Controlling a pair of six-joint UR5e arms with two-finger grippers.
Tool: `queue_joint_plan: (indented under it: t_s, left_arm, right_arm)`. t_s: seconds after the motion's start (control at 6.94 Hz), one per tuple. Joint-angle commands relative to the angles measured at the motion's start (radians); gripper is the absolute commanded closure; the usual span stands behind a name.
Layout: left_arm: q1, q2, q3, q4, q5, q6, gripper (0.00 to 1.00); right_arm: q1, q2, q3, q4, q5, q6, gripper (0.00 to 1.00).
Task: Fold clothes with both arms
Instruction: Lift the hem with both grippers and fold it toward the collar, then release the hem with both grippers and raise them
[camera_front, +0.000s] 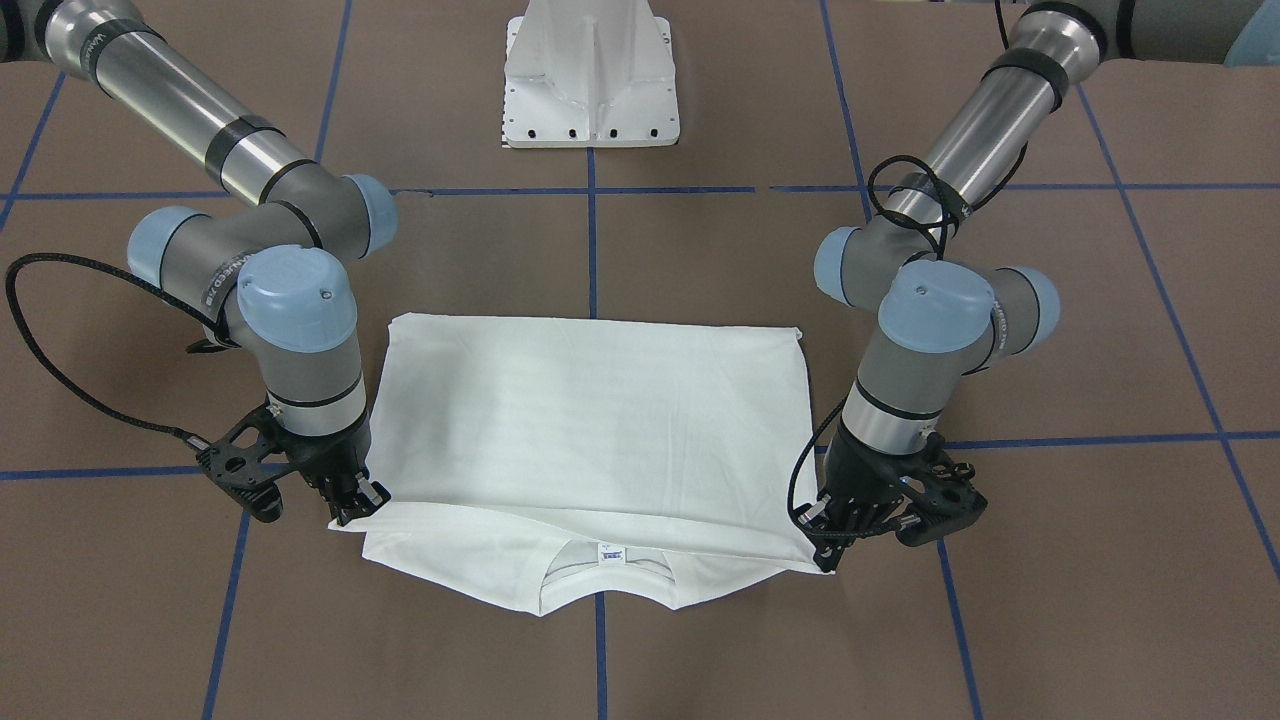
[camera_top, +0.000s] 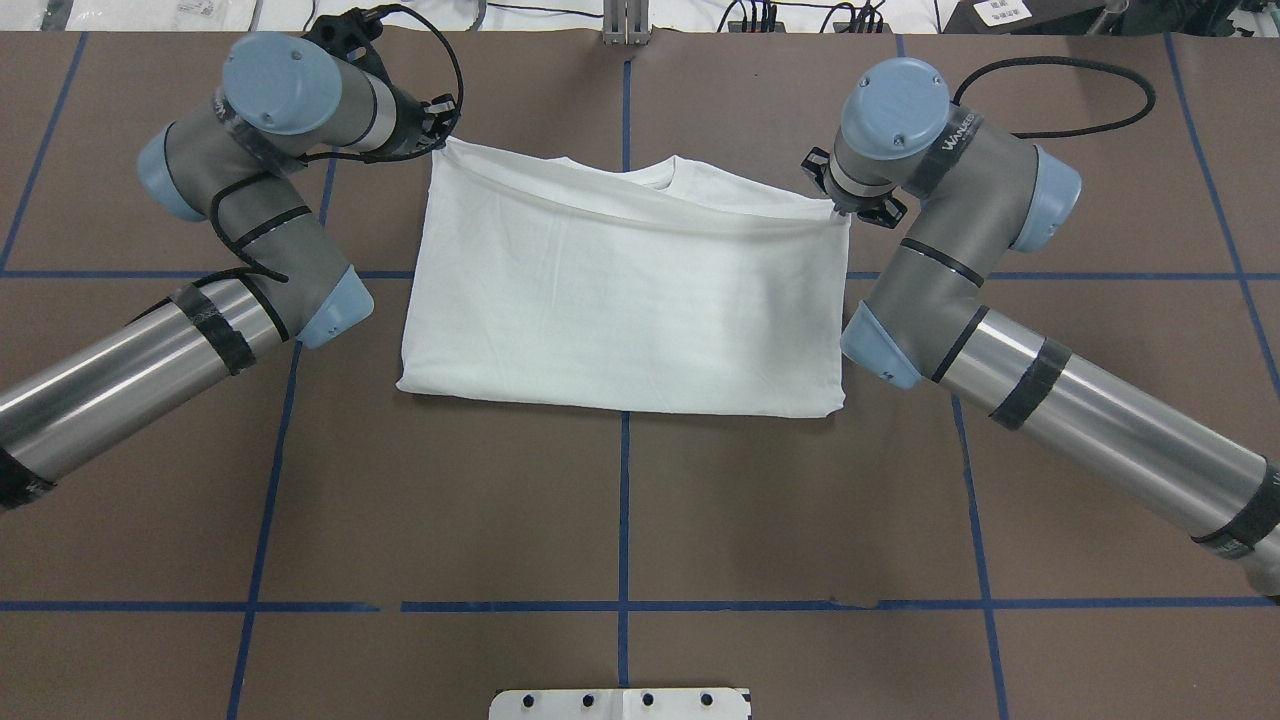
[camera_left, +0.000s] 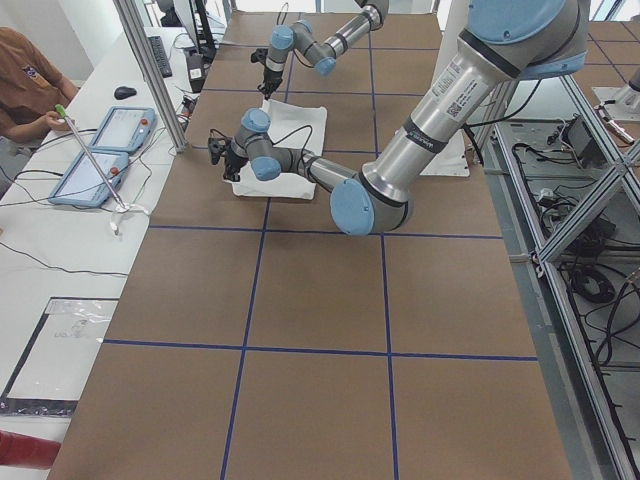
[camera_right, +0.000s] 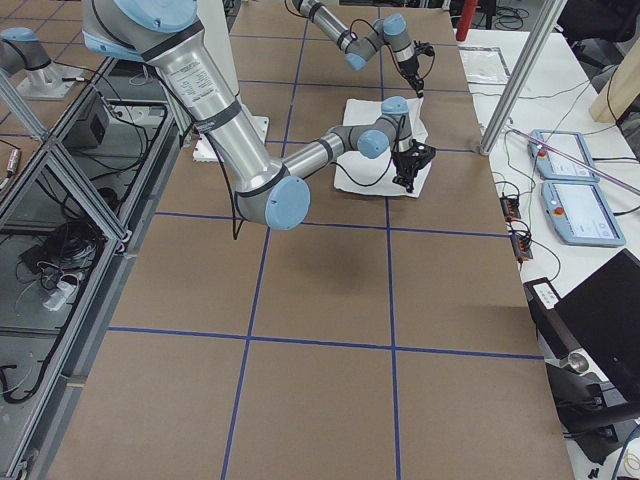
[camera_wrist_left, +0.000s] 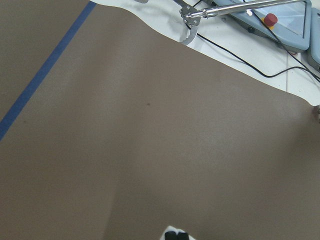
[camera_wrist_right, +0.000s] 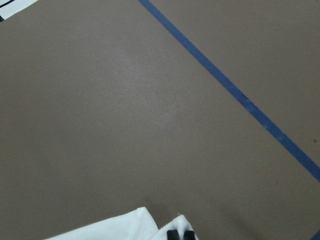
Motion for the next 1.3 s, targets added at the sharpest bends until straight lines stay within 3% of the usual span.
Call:
queue_joint_plan:
  t_s: [0.0, 0.14, 0.29, 0.43, 0.58, 0.72, 1.01, 1.15]
  left_arm:
    - [0.004, 0.000, 0.017, -0.015, 0.001, 0.000, 1.00]
    - [0.004, 0.003, 0.016, -0.034, 0.001, 0.000, 1.00]
    - [0.004, 0.010, 0.016, -0.047, 0.000, 0.010, 0.68]
    - [-0.002, 0.047, 0.009, -0.092, 0.000, 0.073, 0.60]
    - [-0.004, 0.105, -0.030, -0.136, -0.005, 0.106, 0.60]
    - [-0.004, 0.113, -0.034, -0.141, -0.005, 0.109, 0.59]
    - [-0.004, 0.116, -0.059, -0.140, -0.006, 0.105, 0.57]
    - [-0.004, 0.122, -0.061, -0.140, -0.006, 0.105, 0.57]
  right_arm:
    - [-0.001, 0.008, -0.028, 0.017, 0.001, -0.001, 1.00]
    - [0.001, 0.009, -0.025, 0.017, 0.001, -0.001, 0.83]
    - [0.007, 0.026, -0.025, 0.017, 0.001, -0.007, 0.01]
    - [0.034, 0.028, -0.006, 0.018, 0.054, -0.015, 0.00]
    - [0.048, 0.012, 0.042, 0.020, 0.121, -0.023, 0.00]
    - [0.050, -0.053, 0.149, 0.015, 0.129, -0.012, 0.00]
    - [-0.069, -0.275, 0.437, 0.015, 0.110, 0.149, 0.00]
    - [-0.155, -0.320, 0.504, 0.018, 0.018, 0.272, 0.00]
